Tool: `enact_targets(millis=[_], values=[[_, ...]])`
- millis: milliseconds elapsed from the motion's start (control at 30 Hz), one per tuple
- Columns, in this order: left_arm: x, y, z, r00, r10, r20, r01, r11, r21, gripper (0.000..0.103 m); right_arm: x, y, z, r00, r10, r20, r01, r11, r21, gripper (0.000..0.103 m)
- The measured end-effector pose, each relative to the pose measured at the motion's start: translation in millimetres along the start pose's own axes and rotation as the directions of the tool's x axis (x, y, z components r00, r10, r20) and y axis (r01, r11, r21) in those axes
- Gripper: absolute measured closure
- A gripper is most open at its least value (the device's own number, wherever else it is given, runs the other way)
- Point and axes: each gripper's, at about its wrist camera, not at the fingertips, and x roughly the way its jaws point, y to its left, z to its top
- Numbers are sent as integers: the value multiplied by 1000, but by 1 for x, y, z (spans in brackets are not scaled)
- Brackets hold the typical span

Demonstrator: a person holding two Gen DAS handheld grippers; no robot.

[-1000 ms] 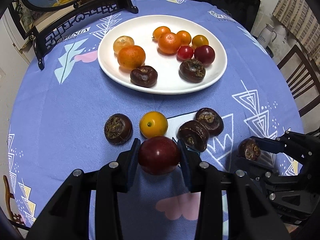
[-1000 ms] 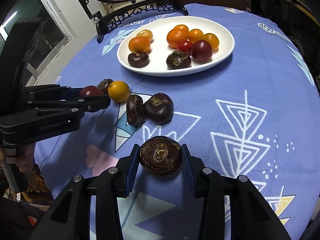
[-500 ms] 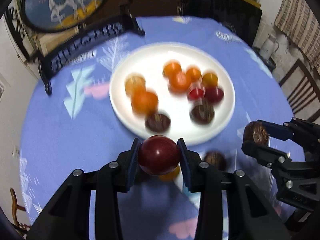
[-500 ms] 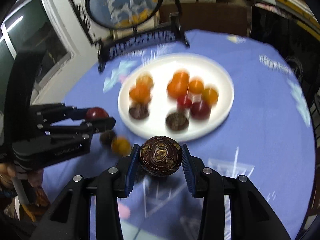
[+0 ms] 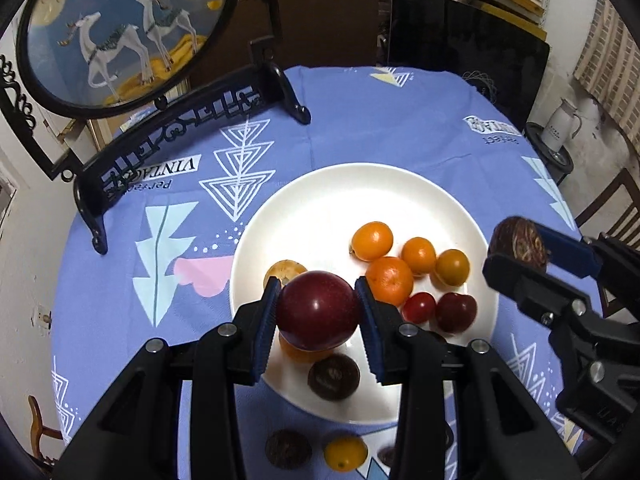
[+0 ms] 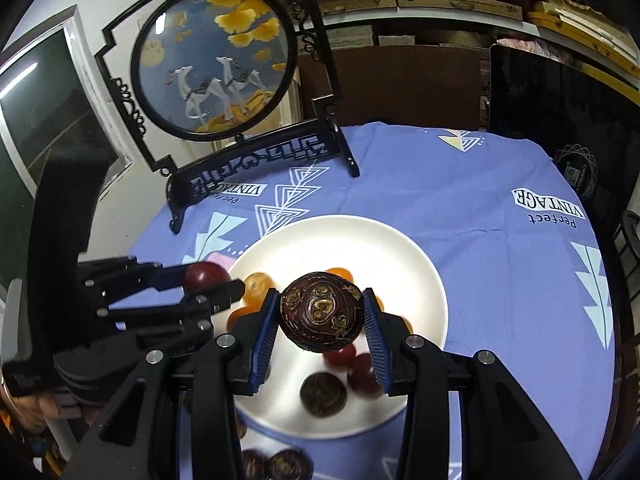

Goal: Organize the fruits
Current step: 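Carry the water chestnut and dark red tomato onto the plate and open both tools, then grasp a water chestnut with each tool from the remaining fruit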

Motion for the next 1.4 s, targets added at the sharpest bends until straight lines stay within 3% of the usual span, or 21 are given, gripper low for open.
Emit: enact_targets(millis=[700, 800, 1100, 1400], values=[[57, 2, 14, 997, 12, -79, -12, 1000, -1, 65, 67, -25, 18, 997, -13, -81, 16, 999, 29, 59], [61, 1, 16, 995, 49, -83, -50, 999, -10, 37, 75, -27, 19, 995, -29, -94, 33, 999, 39, 47], [43, 5, 14, 998, 53, -38, -54, 998, -14, 34, 47, -30, 12, 998, -25, -58, 28, 998, 63, 44], [5, -6, -15, 1000, 20, 19, -20, 999, 33, 33, 6, -13, -36, 998, 6, -62, -3, 998, 59, 40]])
